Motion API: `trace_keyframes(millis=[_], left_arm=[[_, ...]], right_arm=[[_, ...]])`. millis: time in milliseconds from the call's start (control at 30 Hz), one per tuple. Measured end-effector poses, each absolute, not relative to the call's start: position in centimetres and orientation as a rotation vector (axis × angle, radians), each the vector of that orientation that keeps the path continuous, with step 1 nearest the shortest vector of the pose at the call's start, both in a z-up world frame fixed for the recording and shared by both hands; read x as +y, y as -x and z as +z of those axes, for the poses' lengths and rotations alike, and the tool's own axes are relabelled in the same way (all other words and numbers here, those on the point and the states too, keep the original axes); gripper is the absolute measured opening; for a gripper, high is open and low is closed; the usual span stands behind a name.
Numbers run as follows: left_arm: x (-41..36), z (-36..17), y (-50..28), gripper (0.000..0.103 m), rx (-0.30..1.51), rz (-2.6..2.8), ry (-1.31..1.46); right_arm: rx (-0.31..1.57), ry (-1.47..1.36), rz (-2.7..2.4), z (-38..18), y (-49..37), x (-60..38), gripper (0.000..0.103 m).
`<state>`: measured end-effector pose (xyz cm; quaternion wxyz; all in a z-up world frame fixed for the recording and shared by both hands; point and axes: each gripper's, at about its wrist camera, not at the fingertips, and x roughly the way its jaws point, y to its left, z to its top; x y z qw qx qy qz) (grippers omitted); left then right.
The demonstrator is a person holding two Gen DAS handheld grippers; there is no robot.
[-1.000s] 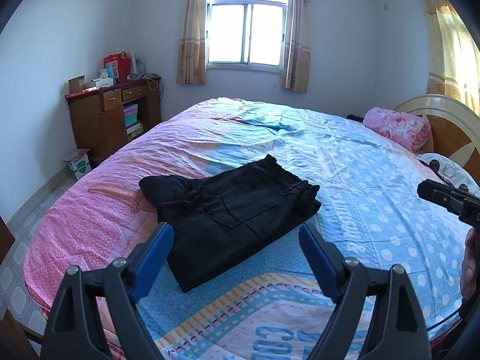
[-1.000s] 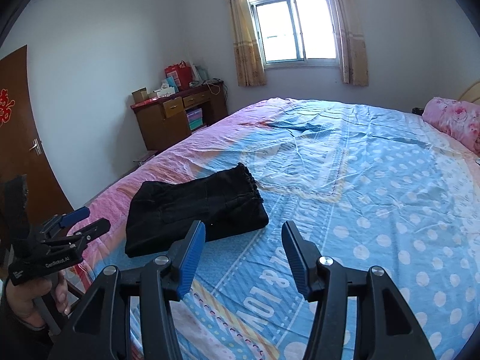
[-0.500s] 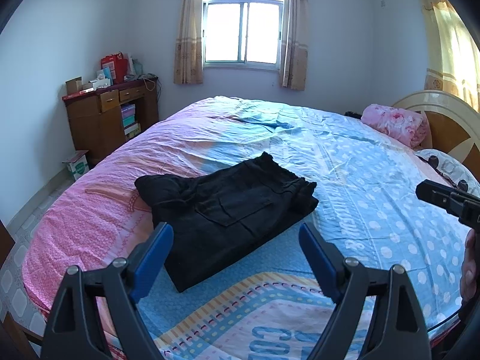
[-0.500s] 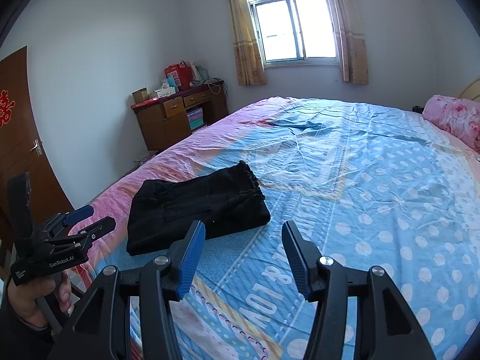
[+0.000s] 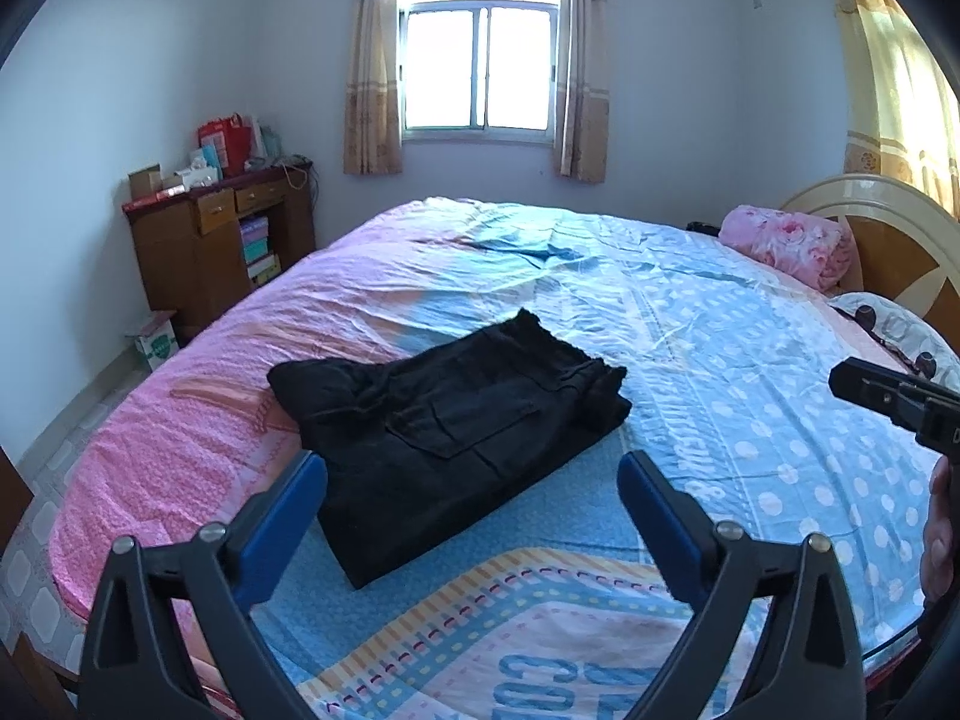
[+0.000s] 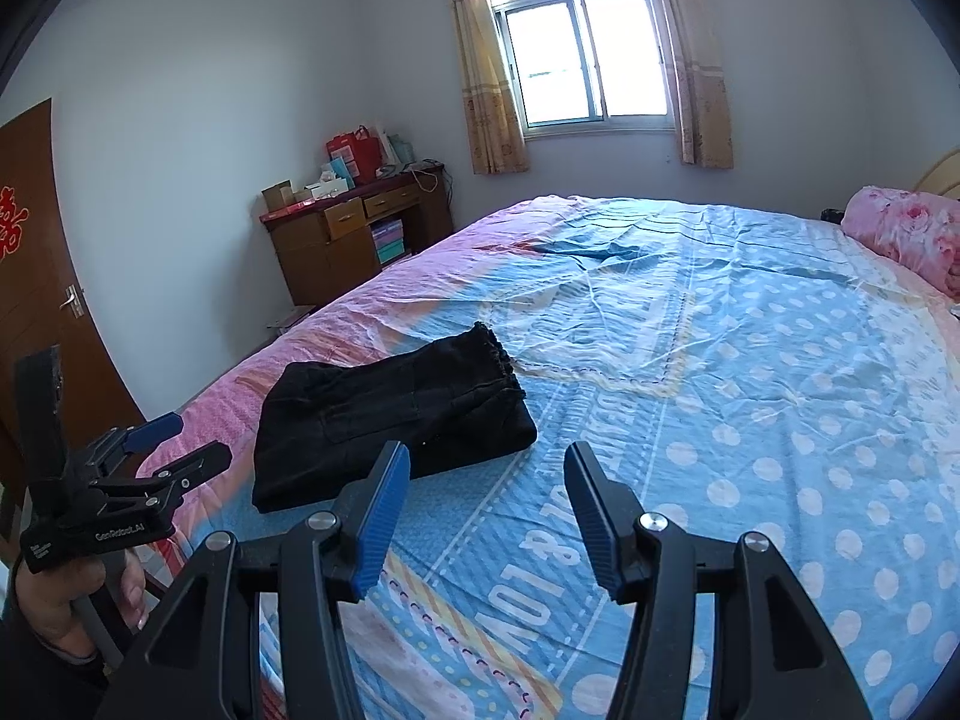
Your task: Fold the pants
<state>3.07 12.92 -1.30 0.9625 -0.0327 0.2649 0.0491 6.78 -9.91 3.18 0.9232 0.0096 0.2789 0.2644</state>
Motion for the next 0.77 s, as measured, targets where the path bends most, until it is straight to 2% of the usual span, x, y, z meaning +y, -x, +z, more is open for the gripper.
trace_keyframes(millis=[133,767], left_arm=[[12.84,-0.87,-2.82,0.103,0.53,0.117,0.057],[13.24,-1.08,-2.13,0.103,0.531,0.155,0.054]], right_arm=[[0.559,-0.013,0.541,3.32,-6.58,-9.8,0.056],[0.568,0.012,0.546,3.1,-5.81,-9.17,0.056]])
